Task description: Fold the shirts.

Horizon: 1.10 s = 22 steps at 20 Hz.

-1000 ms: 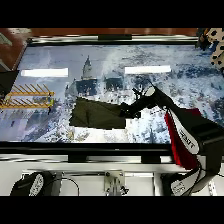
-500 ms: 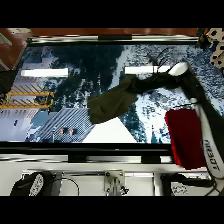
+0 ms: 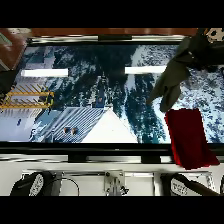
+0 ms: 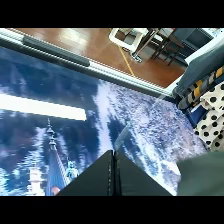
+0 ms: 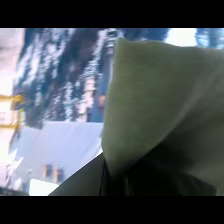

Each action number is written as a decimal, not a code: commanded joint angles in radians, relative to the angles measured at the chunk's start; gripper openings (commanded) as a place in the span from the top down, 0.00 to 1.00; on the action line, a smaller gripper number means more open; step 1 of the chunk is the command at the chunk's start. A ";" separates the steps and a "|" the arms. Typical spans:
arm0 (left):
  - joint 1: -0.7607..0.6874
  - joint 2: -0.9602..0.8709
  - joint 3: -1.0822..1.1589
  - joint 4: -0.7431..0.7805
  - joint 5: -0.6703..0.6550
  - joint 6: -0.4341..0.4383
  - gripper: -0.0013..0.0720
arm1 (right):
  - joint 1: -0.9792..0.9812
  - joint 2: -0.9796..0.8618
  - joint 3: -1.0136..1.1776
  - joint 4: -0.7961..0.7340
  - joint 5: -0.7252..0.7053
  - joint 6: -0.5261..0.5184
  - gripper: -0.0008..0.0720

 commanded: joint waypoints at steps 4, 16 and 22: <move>0.000 0.001 0.000 0.000 -0.052 0.000 0.94 | -0.170 0.002 0.044 -0.167 0.045 0.036 0.89; 0.000 0.001 0.000 0.000 -0.056 0.000 0.94 | -0.209 -0.010 0.044 -0.154 -0.153 0.093 0.89; 0.000 0.001 0.000 0.000 -0.056 0.000 0.94 | -0.209 -0.010 0.044 -0.143 -0.243 0.122 0.89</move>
